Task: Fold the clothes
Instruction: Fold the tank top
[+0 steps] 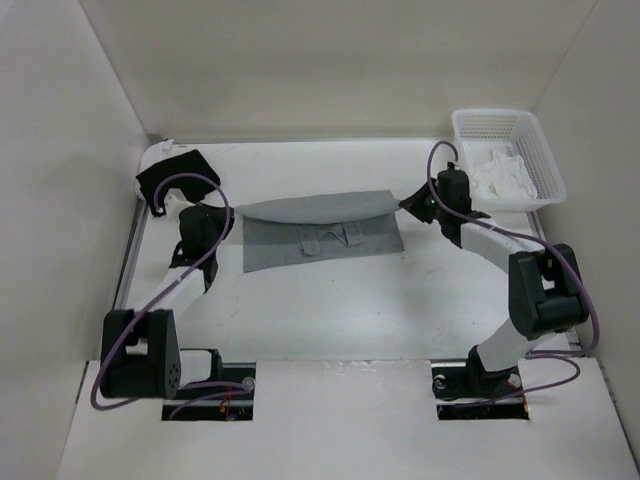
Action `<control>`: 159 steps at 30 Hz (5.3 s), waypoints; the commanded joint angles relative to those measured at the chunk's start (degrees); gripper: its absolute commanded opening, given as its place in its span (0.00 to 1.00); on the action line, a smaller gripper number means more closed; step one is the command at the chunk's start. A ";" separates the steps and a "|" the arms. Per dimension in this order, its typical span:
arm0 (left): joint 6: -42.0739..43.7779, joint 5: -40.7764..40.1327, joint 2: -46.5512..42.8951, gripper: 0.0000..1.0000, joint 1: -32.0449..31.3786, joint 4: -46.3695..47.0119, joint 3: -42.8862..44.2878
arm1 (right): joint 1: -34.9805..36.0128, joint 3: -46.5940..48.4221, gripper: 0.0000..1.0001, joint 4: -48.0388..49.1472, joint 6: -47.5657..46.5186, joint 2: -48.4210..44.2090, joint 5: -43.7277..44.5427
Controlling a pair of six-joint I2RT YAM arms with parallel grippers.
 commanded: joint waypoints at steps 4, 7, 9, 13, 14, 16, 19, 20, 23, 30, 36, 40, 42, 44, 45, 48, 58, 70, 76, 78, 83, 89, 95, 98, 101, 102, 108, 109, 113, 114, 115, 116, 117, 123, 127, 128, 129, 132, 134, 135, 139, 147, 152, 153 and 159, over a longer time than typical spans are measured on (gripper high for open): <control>0.15 0.81 -14.23 0.00 -1.90 0.34 -8.00 | 0.60 -10.51 0.03 9.03 3.63 -9.42 4.04; 1.21 1.08 -17.76 0.00 -2.17 -1.42 -12.92 | 0.60 -14.82 0.03 10.17 4.42 -10.83 4.39; 1.56 0.91 -19.17 0.00 -2.43 -1.95 -16.61 | 0.60 -17.46 0.03 10.61 4.86 -10.83 4.22; 1.74 1.17 -19.70 0.00 -1.82 -1.78 -21.54 | 0.86 -22.65 0.04 12.11 6.53 -11.36 5.27; 1.74 1.17 -19.53 0.02 -1.73 -2.04 -22.07 | 0.95 -23.36 0.04 12.11 6.45 -11.53 5.45; 2.17 1.17 -18.91 0.07 -1.29 -2.13 -22.95 | 1.91 -24.67 0.09 11.76 5.83 -12.06 5.45; 1.91 1.34 -19.78 0.19 0.72 -2.48 -23.22 | 4.02 -27.40 0.26 11.41 5.04 -14.43 6.15; 1.74 1.34 -20.40 0.19 1.25 -2.48 -23.05 | 4.46 -27.84 0.29 11.23 4.61 -15.22 6.24; 1.21 1.08 -22.42 0.18 0.56 -3.53 -20.24 | 5.43 -28.72 0.39 9.13 3.11 -18.47 8.69; -0.11 -7.69 -9.36 0.18 -23.05 -0.91 -7.77 | 6.31 -22.67 0.54 7.63 0.03 -14.63 14.94; -2.83 -9.11 6.21 0.18 -30.12 7.62 -5.37 | 7.36 -18.97 0.57 5.79 -0.76 -9.25 17.57; -2.92 -8.76 8.25 0.18 -26.53 8.51 -9.23 | 8.24 -17.56 0.58 4.55 0.64 -7.41 15.65; -2.83 -8.33 7.55 0.18 -23.89 8.33 -11.96 | 8.68 -17.65 0.53 4.90 1.87 -6.36 13.02; -2.48 -7.54 6.32 0.18 -20.82 8.16 -14.51 | 9.82 -18.70 0.42 5.34 3.19 -5.74 11.52; -2.13 -6.92 5.62 0.18 -19.24 7.89 -15.65 | 10.43 -19.57 0.36 5.69 3.72 -5.74 11.51; -1.69 -5.17 3.77 0.18 -13.79 7.19 -18.12 | 13.68 -21.86 0.23 5.35 4.86 -7.66 11.69; -1.60 -0.59 -5.54 0.20 -4.97 5.17 -17.86 | 18.44 -26.88 0.66 6.39 3.20 -14.27 13.19; -2.13 -1.82 -6.86 0.20 -11.66 5.26 -15.75 | 18.35 -24.94 0.51 24.75 8.72 2.69 -3.33; -1.52 -2.43 -9.68 0.20 -12.89 3.24 -14.17 | 17.13 -27.22 0.17 34.68 15.49 7.81 -3.79; -1.25 -3.22 -10.03 0.20 -14.03 2.71 -13.82 | 16.42 -29.85 0.10 36.28 15.68 3.61 -1.07; -0.99 -5.24 -8.28 0.20 -18.85 2.79 -12.41 | 13.96 -34.52 0.07 27.35 11.38 -13.17 3.33; -0.46 -7.53 -4.76 0.20 -24.93 3.32 -10.21 | 14.92 -29.62 0.08 2.04 0.05 -34.19 12.81; -0.64 -7.27 -6.33 0.20 -24.93 3.67 -10.65 | 22.38 -15.03 0.09 -8.98 -6.99 -34.58 16.52; -0.55 -7.01 -8.79 0.20 -24.41 3.23 -11.61 | 26.77 -6.17 0.10 -11.00 -9.45 -27.12 16.96; -0.64 -6.48 -11.95 0.20 -23.09 2.71 -13.28 | 31.25 2.80 0.10 -12.93 -11.21 -17.02 16.79; -0.72 -6.22 -13.01 0.20 -22.48 2.36 -13.81 | 32.92 5.96 0.11 -13.63 -11.83 -13.33 16.70; -0.99 -3.93 -20.13 0.21 -17.47 -0.01 -16.97 | 40.22 24.76 0.12 -18.02 -12.89 8.90 16.26; -0.99 -3.67 -21.79 0.21 -16.33 -0.63 -17.42 | 41.28 28.72 0.12 -18.56 -12.80 12.86 16.09; -0.55 -3.14 -27.07 0.23 -12.72 -3.96 -17.77 | 44.01 40.87 0.37 -20.67 -10.62 23.61 16.78; -0.46 -2.79 -27.69 0.23 -12.37 -4.76 -17.34 | 44.19 41.23 0.50 -20.24 -9.65 23.79 17.31; -0.29 -2.53 -27.87 0.23 -12.19 -5.11 -16.90 | 44.19 40.28 0.60 -18.93 -8.94 22.75 17.49; -0.02 -2.35 -27.61 0.23 -12.36 -5.12 -16.54 | 44.10 38.18 0.63 -16.65 -8.41 21.09 17.14; 0.33 -2.26 -27.00 0.23 -12.89 -4.86 -15.93 | 44.19 35.38 0.63 -13.84 -8.23 18.64 16.62; 1.03 -2.96 -16.65 0.23 -20.96 -0.03 -11.01 | 39.28 17.88 0.35 -3.11 -8.58 6.05 15.21; 1.82 -3.66 -6.01 0.23 -26.33 5.33 -6.10 | 34.79 12.25 0.16 -1.87 -7.62 6.04 10.82; 2.17 -3.66 -3.29 0.23 -26.77 6.39 -4.78 | 34.35 11.28 0.14 -1.17 -7.44 6.48 10.03; 2.00 -3.14 -0.31 0.23 -27.30 7.09 -3.37 | 34.00 10.31 0.13 0.14 -7.53 6.92 9.67; 2.00 -2.00 6.65 0.22 -29.23 8.15 0.15 | 31.89 8.98 0.11 3.66 -6.83 8.58 8.70; 1.39 -1.47 10.17 0.20 -29.94 8.33 0.60 | 30.40 9.94 0.11 4.90 -6.30 10.78 7.13; 1.30 -1.21 11.05 0.20 -29.94 8.33 0.08 | 29.78 10.38 0.11 5.60 -6.04 11.92 5.47; 0.60 -1.64 11.07 0.19 -28.89 9.82 -6.15 | 26.71 11.09 0.11 7.36 -3.32 15.53 2.73; -1.43 -1.47 7.46 0.19 -26.78 14.04 -17.15 | 20.20 11.18 0.11 5.52 1.00 17.82 1.06; -1.69 -1.38 3.43 0.21 -26.43 17.03 -20.76 | 18.88 9.87 0.11 5.86 0.91 16.07 0.62; -1.86 -1.55 1.33 0.22 -26.43 16.60 -20.93 | 19.14 9.08 0.11 6.48 0.47 14.58 0.96; -1.43 -3.48 -8.80 0.24 -27.21 10.28 -15.24 | 21.77 0.56 0.12 9.39 -2.43 2.20 5.36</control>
